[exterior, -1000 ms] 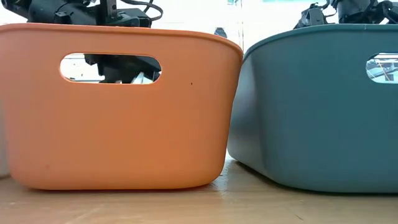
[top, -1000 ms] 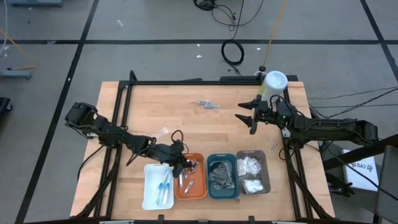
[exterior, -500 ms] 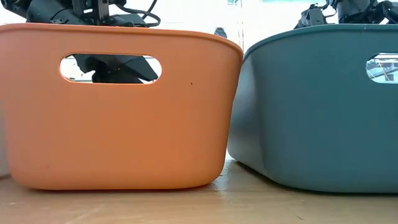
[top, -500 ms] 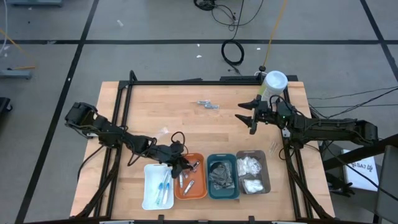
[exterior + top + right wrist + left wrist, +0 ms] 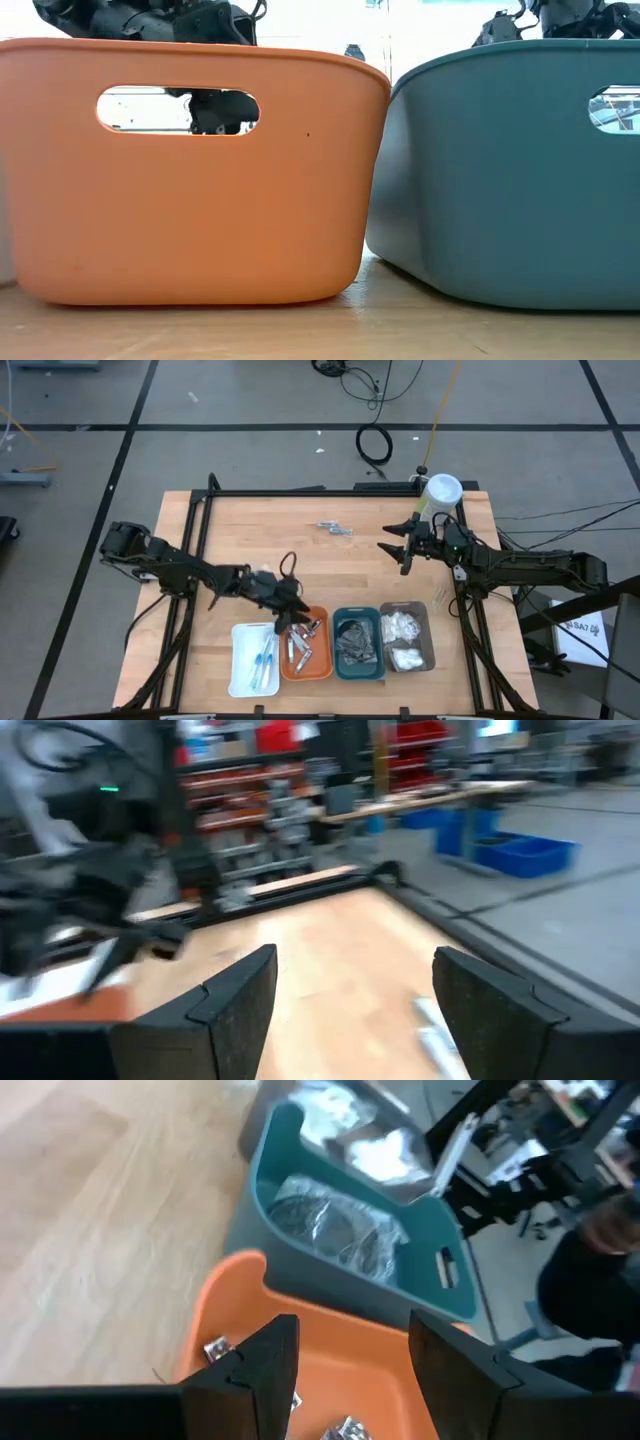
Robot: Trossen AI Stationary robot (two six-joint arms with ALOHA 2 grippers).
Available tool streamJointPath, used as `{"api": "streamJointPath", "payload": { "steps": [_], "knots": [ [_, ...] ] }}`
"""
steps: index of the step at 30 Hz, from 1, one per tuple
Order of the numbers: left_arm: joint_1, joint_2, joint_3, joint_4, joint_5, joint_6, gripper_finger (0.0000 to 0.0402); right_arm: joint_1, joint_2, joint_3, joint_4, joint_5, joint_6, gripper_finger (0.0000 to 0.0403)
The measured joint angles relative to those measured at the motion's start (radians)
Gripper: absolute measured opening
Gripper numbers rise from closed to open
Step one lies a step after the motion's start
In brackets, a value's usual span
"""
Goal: Pick & Place Travel size toiletries
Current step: Put the silver nail cutter into the orange bin
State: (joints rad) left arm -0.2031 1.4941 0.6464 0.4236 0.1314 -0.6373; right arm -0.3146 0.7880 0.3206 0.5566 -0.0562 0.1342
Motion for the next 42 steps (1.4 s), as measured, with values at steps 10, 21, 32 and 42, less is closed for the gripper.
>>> {"api": "streamJointPath", "payload": {
  "steps": [10, 21, 32, 42],
  "knots": [
    [0.200, -0.215, 0.000, -0.090, 0.070, 0.212, 0.0189, 0.001, 0.234, 0.102, -0.021, 0.138, -0.040, 0.0253],
    [0.307, -0.246, 0.000, -0.088, -0.227, 0.431, 0.0189, -0.110, 0.818, 0.568, -0.439, 0.079, -0.251, 0.0253],
    [0.313, -0.178, 0.000, -0.107, -0.250, 0.433, 0.0189, -0.186, 1.147, 0.806, -0.543, 0.033, -0.318, 0.0253],
    [0.314, -0.169, 0.000, -0.114, -0.264, 0.460, 0.0189, -0.209, 1.159, 0.824, -0.702, -0.053, -0.319, 0.0234]
  ]
}}
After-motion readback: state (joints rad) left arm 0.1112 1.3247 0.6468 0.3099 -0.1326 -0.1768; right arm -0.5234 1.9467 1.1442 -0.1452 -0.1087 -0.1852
